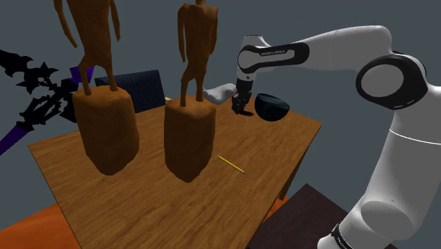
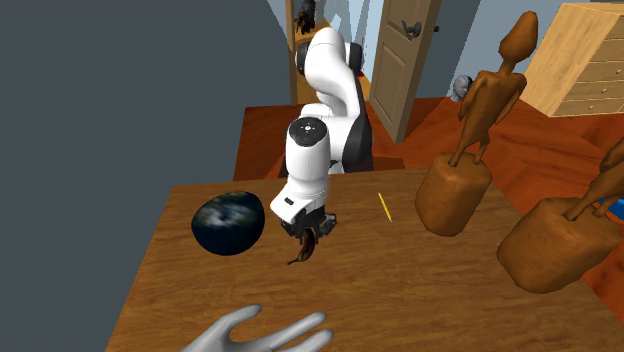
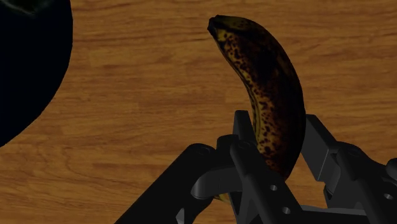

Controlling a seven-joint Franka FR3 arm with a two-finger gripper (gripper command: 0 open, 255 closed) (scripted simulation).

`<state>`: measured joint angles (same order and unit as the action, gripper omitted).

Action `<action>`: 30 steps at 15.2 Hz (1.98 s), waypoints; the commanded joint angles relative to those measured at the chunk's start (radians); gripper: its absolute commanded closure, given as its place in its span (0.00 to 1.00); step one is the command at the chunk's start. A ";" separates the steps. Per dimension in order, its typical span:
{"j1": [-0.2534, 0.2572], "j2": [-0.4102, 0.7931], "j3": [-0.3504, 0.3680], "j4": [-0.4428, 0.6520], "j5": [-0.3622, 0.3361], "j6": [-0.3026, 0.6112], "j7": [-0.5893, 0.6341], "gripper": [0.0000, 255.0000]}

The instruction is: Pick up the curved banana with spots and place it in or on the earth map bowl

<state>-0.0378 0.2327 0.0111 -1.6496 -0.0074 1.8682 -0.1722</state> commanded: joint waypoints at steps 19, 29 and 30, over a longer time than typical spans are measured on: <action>0.000 0.014 0.000 0.292 0.000 -0.278 -0.003 1.00; -0.014 0.061 -0.008 0.480 0.002 -0.419 -0.025 1.00; -0.030 0.060 -0.015 0.480 0.003 -0.420 -0.047 1.00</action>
<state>-0.0568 0.2928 0.0013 -1.1739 -0.0051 1.4527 -0.2032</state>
